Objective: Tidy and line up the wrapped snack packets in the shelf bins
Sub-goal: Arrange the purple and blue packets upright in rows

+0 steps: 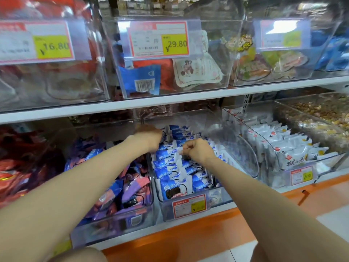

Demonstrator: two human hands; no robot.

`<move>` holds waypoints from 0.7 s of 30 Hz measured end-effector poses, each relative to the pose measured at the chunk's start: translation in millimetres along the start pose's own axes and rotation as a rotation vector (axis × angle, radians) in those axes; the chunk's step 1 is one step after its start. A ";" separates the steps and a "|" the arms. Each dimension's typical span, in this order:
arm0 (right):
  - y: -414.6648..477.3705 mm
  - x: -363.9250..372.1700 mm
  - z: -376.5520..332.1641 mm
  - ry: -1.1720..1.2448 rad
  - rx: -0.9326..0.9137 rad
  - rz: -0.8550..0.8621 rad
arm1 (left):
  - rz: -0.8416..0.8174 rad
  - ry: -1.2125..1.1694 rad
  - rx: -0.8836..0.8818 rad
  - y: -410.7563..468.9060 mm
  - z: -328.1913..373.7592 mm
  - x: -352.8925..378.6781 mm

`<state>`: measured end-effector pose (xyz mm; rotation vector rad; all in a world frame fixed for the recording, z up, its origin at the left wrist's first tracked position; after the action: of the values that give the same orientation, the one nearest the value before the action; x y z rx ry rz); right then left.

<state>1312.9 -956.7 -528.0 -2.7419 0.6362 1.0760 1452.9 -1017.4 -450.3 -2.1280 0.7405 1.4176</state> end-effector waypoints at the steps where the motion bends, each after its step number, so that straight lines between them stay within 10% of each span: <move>1: 0.3 -0.1 -0.3 -0.011 0.004 0.004 | -0.002 0.004 0.003 -0.3 0.1 -0.7; 21: -52.5 -38.2 -50.7 0.007 -0.269 -0.004 | 0.397 -0.956 -0.050 -127.8 -14.3 17.1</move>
<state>1341.7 -909.9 -466.6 -2.9704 0.5199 1.2335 1553.0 -935.0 -449.8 -1.0904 0.7249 2.3751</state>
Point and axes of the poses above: each hand's wrist, its own y-axis towards the middle knuckle, its own x-axis out of the palm, z = x × y, the point moved 3 cm from there along y, towards the middle knuckle
